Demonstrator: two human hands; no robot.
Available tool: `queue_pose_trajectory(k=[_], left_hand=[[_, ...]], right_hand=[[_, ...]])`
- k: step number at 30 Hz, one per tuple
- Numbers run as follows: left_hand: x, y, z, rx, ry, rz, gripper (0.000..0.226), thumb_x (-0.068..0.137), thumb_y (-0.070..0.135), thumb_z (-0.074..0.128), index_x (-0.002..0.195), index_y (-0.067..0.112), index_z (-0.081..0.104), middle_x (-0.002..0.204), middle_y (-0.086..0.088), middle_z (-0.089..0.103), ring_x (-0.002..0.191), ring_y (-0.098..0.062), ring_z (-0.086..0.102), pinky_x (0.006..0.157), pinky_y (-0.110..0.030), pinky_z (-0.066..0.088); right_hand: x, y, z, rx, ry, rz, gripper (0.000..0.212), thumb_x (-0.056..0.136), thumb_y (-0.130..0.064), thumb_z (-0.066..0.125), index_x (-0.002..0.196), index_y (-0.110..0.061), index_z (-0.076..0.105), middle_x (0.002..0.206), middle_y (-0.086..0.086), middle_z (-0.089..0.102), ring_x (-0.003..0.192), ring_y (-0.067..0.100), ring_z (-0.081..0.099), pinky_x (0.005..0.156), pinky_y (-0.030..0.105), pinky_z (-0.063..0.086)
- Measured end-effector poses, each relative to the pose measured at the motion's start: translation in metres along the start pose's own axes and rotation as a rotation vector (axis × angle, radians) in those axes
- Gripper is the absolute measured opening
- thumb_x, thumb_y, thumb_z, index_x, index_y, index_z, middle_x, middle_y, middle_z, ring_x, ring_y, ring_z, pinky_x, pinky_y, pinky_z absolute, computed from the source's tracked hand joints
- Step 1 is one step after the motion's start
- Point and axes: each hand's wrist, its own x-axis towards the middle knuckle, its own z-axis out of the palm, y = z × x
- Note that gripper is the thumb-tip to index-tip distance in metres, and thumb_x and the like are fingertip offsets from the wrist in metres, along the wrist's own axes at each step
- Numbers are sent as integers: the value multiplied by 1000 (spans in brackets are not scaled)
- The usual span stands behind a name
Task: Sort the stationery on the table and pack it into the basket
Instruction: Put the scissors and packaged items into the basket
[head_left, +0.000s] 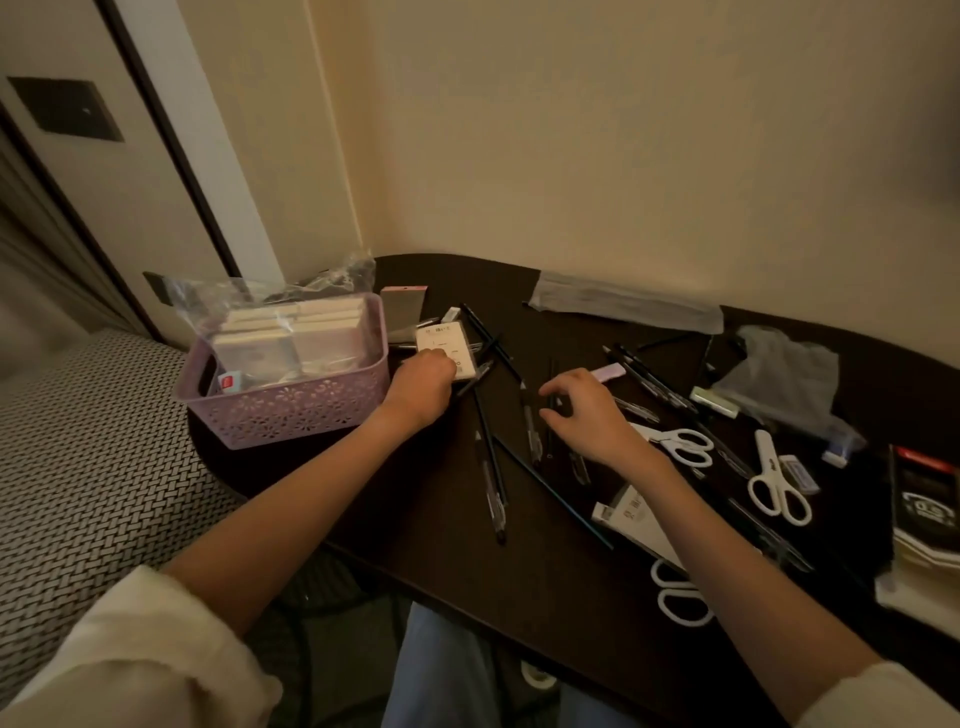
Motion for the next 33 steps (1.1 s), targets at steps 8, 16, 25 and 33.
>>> queue_pose_trajectory(k=[8,16,25,33], left_hand=[[6,7,-5,-120,308,-61,15,92,7,52,91,2,66,90,-16,66,81,-31,62,71,-46,53],[5,44,-41,-258,677,20,18,81,-1,67,99,1,67,94,-16,69,86,-31,64,70,-41,52],[-25,108,-44,-363,650,180,16,91,17,62,104,15,71,99,-1,71,98,-19,61,85,-34,44],[-66,127,-30,-377,525,225,19,91,17,63,107,17,72,102,0,70,102,-17,59,89,-35,44]], right_hand=[[-16,10,2,85,80,3,31,92,-17,63,122,-14,60,130,7,52,126,20,47,106,33,41],[-27,21,-23,144,212,78,29,90,-11,64,119,-11,63,126,5,55,115,16,55,97,27,46],[-71,66,-61,-10,297,301,29,90,-6,62,119,-9,64,118,11,62,106,22,59,88,29,45],[-90,99,-51,-302,133,245,26,94,-17,57,118,-12,67,117,12,63,104,27,58,91,39,48]])
